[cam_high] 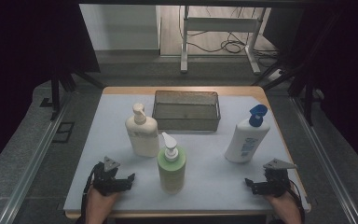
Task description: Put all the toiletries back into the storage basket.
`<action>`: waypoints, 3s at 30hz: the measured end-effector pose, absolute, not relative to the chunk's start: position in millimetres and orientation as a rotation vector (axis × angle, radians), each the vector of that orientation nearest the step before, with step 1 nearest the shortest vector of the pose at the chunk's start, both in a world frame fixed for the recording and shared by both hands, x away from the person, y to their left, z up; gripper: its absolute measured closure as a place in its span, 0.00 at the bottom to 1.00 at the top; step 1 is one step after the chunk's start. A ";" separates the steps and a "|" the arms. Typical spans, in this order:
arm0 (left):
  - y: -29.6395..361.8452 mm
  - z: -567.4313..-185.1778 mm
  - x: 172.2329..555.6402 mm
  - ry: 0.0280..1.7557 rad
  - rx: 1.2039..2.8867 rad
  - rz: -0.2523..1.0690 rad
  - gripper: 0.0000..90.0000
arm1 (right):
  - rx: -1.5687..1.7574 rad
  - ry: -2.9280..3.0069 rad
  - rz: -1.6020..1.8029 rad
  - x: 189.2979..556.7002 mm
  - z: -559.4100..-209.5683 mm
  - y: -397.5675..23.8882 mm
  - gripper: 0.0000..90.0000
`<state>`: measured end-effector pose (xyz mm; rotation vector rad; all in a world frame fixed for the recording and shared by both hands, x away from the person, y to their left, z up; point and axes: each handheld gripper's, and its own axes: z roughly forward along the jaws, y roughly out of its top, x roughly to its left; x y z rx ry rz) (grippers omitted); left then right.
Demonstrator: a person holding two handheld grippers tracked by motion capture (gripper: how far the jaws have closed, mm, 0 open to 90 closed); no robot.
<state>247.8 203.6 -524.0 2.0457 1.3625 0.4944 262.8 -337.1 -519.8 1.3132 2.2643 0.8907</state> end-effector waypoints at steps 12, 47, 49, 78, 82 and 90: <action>203.7 -524.0 247.7 1.362 2.045 0.495 0.11 | 1.327 2.268 0.926 262.7 -516.2 -341.1 0.05; 203.8 -524.4 247.3 1.359 2.043 0.500 0.11 | 1.259 2.277 1.094 267.7 -495.4 -349.9 0.04; 203.8 -524.4 247.3 1.359 2.043 0.500 0.11 | 1.252 2.270 1.092 268.7 -492.8 -351.3 0.05; 203.7 -524.5 247.2 1.358 2.043 0.500 0.11 | 1.305 2.230 1.064 303.2 -464.1 -364.7 0.74; 203.7 -524.5 247.2 1.358 2.043 0.500 0.11 | 1.275 2.238 1.052 309.8 -465.6 -364.6 0.90; 203.8 -524.5 247.2 1.358 2.044 0.501 0.11 | 1.300 2.236 1.049 326.8 -470.0 -362.5 1.00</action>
